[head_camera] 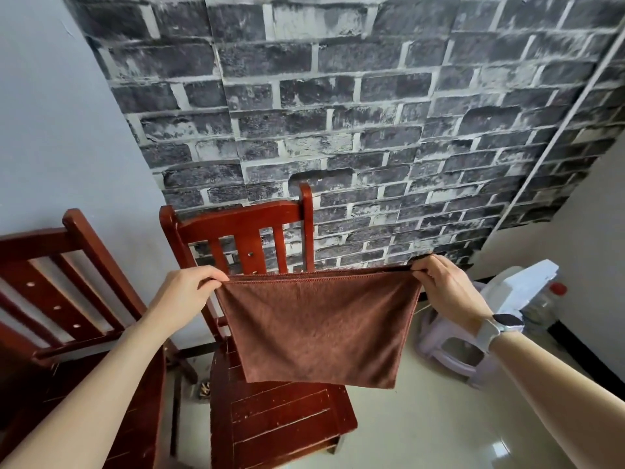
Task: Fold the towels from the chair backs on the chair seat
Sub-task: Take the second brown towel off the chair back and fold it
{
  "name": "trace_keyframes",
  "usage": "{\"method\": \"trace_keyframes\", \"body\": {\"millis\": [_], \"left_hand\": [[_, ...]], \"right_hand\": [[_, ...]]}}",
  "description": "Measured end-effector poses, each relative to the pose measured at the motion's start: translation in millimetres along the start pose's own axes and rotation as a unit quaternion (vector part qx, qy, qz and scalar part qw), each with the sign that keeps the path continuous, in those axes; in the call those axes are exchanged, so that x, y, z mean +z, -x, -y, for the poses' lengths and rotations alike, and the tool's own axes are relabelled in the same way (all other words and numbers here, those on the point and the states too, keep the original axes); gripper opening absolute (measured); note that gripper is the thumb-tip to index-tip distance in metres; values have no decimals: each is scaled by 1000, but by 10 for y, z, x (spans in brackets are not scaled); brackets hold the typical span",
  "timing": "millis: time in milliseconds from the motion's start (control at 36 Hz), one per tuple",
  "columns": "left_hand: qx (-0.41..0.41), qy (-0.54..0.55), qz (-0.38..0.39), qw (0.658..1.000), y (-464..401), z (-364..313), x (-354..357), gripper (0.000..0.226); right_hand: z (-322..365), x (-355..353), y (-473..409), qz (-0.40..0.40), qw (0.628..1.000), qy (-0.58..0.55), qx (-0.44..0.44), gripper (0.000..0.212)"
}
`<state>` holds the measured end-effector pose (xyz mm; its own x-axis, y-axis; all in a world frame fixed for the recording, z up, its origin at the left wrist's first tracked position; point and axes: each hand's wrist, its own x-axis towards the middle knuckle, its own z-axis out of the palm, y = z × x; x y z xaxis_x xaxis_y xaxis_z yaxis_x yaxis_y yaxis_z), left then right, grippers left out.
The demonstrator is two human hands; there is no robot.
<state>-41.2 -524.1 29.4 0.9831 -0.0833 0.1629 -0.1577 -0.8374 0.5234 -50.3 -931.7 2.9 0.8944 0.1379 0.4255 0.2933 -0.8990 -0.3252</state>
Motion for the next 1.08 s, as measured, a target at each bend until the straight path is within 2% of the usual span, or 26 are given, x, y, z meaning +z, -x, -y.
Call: {"method": "trace_keyframes", "body": {"millis": [194, 306, 389, 611, 778, 833, 917, 1000, 1083], "left_hand": [[-7, -15, 21, 1000, 66, 104, 80, 16], [8, -16, 3, 1000, 145, 179, 113, 17], [11, -20, -16, 1000, 204, 261, 166, 12], [-17, 7, -31, 999, 292, 454, 321, 17], [-11, -12, -12, 1000, 339, 565, 406, 16], [-20, -17, -3, 1000, 327, 609, 445, 15], [-50, -25, 5, 998, 267, 678, 511, 14], [-69, -33, 15, 997, 170, 750, 559, 12], [-83, -35, 12, 996, 35, 868, 568, 11]], "right_hand": [[3, 39, 63, 29, 999, 11, -37, 8], [-42, 127, 120, 46, 999, 9, -26, 16], [-23, 188, 172, 53, 997, 13, -52, 24], [22, 380, 244, 52, 998, -4, -30, 14], [4, 530, 256, 62, 997, 7, -36, 36], [4, 591, 239, 74, 996, 23, -50, 35], [19, 698, 188, 76, 995, 51, -48, 15], [37, 862, 111, 80, 995, 46, -35, 25], [81, 1046, -38, 77, 996, 36, -23, 21]]}}
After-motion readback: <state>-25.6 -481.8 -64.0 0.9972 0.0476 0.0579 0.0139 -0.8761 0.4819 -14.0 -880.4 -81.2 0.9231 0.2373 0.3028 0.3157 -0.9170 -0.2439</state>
